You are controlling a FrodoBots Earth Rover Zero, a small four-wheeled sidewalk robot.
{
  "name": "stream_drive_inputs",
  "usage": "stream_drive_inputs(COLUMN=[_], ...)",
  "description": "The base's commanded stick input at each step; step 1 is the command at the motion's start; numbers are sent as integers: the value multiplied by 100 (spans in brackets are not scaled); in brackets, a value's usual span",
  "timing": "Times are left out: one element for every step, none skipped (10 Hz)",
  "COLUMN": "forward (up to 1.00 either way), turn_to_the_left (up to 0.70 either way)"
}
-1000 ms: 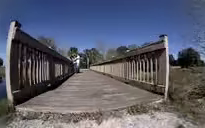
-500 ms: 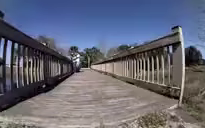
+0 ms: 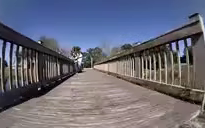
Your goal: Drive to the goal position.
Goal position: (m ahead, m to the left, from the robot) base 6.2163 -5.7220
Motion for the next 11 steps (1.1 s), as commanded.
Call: stream_drive_inputs(forward=[70,70,70,70,70,70,70,70,70,70,70], turn_to_the_left=[0,0,0,0,0,0,0,0,0,0,-2])
